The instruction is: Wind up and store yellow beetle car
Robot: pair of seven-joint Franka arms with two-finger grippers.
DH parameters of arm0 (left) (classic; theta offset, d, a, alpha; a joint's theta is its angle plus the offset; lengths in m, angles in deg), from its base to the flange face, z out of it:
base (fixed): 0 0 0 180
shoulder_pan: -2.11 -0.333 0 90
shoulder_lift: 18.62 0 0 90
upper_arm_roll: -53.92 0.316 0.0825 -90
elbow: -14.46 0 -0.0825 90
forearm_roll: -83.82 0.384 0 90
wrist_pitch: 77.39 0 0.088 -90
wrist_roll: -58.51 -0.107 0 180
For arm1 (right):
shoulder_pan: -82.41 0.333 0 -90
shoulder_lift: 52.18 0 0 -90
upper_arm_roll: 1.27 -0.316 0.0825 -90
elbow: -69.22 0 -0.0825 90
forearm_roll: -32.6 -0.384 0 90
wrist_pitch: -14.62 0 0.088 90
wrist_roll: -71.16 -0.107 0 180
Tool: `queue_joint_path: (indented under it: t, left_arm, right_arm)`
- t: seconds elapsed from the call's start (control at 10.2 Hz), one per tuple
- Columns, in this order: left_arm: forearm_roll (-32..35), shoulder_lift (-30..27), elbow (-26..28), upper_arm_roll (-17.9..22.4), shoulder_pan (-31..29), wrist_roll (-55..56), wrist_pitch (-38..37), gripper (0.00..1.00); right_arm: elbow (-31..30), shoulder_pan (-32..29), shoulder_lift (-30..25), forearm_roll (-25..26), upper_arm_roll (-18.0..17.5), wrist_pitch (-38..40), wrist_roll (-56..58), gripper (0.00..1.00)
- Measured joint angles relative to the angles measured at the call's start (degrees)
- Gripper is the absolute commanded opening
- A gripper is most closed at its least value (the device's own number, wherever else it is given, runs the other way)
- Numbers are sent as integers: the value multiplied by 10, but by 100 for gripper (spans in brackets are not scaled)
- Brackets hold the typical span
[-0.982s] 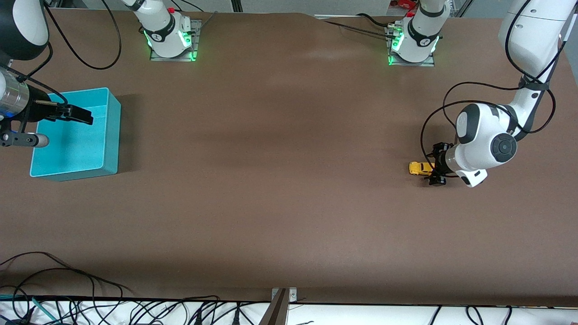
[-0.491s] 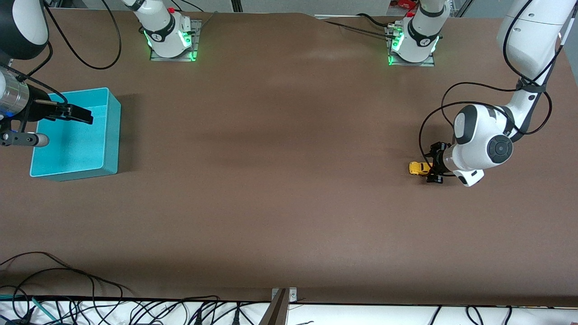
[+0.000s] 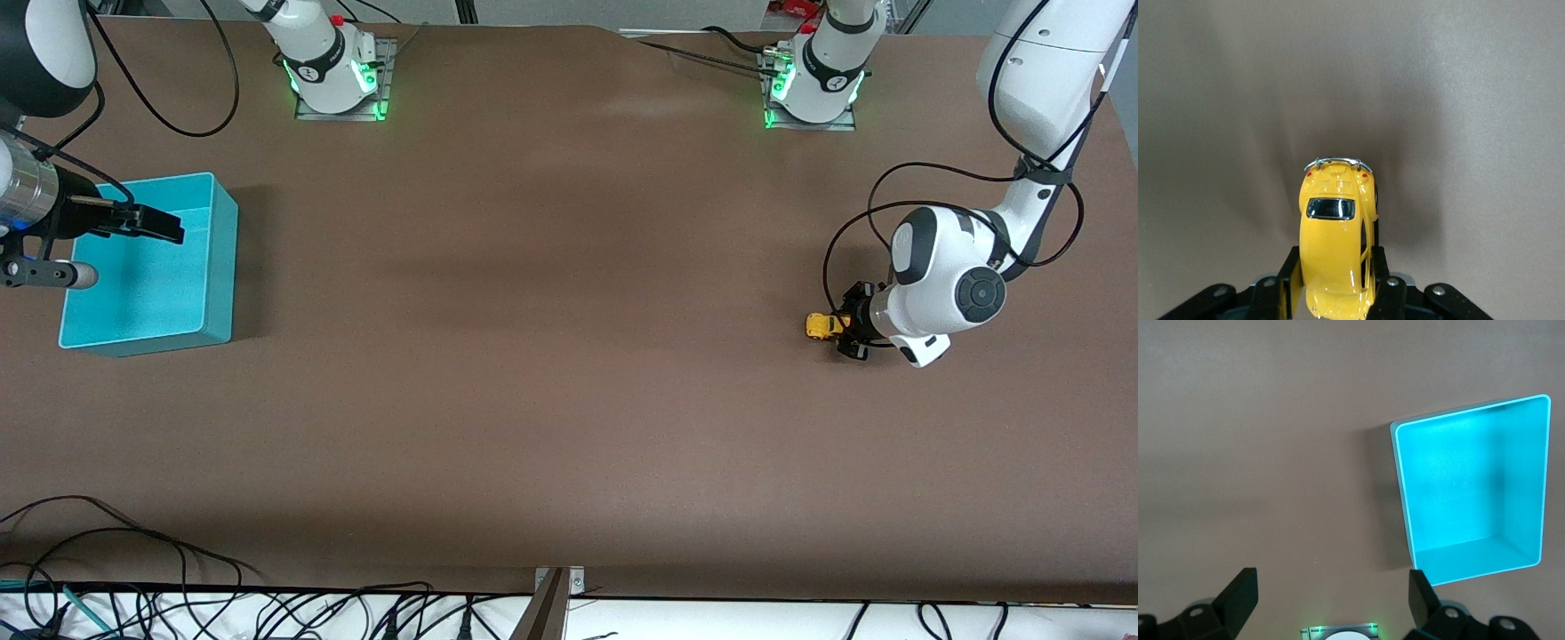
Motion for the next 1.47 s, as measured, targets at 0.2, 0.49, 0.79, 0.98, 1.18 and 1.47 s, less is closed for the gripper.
queue_joint_path:
  t: [0.2,0.49,0.79,0.98,1.18,1.47]
  left_arm:
    - [0,-2,-11,-8,35,92,0,0]
    - [0,0,-14,-10,107,192,0,0]
    - [0,13,-11,-10,112,198,18,0]
    - [0,13,-11,-10,101,174,15,0]
    - [0,12,-10,-10,68,121,8,0]
    - [0,12,-10,-8,23,61,3,0]
  right_arm:
    - [0,0,0,0,0,4,0,100]
    - [0,0,0,0,0,6,0,100]
    - [0,0,0,0,0,7,0,100]
    - [0,0,0,0,0,7,0,100]
    - [0,0,0,0,0,12,0,100]
    - [0,0,0,0,0,15,0,100]
